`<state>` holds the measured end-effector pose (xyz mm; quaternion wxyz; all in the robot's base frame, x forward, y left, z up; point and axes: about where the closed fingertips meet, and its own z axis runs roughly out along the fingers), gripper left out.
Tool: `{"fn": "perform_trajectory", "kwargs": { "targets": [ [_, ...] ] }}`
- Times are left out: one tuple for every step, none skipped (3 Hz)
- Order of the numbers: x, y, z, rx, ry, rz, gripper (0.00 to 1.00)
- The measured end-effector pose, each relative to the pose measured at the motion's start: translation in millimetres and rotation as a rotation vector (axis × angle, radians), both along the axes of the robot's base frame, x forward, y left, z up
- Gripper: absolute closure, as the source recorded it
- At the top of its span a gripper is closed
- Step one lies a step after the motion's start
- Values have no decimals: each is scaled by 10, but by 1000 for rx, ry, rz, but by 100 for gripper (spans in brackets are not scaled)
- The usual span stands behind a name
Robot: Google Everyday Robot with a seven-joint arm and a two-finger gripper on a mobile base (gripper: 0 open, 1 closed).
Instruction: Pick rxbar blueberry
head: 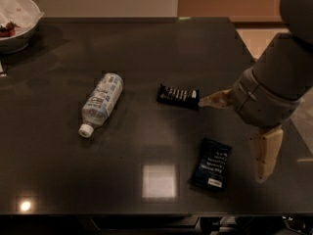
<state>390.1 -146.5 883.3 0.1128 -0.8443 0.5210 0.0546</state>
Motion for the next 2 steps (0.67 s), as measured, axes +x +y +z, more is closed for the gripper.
{"fn": "perform_trajectory", "kwargs": {
  "targets": [
    [-57,53,-188,-25,23,59,0],
    [-103,68,-334,-50,46,105,0]
  ]
}}
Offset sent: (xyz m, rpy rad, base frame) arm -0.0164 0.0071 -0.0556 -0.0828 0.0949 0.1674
